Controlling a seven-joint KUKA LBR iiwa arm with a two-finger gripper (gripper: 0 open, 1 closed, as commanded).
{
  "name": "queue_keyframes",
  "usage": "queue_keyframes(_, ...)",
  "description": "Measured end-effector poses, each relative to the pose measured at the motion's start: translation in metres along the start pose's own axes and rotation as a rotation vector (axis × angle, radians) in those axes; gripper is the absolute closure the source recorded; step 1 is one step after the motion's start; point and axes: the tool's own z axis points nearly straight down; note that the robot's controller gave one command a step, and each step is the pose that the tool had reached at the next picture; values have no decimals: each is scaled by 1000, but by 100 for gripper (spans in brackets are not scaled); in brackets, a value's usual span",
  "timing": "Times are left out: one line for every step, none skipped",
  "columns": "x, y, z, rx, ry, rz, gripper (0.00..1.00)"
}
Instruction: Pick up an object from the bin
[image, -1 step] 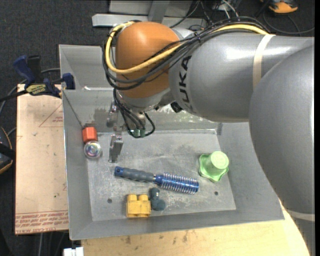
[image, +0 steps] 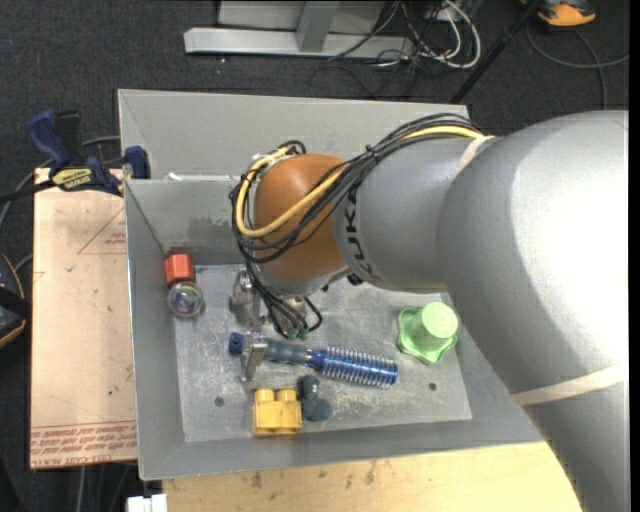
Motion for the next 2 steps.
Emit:
queue_keyframes(-2, 2, -5, -2, -5, 0, 100)
queue_keyframes(1, -10, -131, 2, -3, -137, 100)
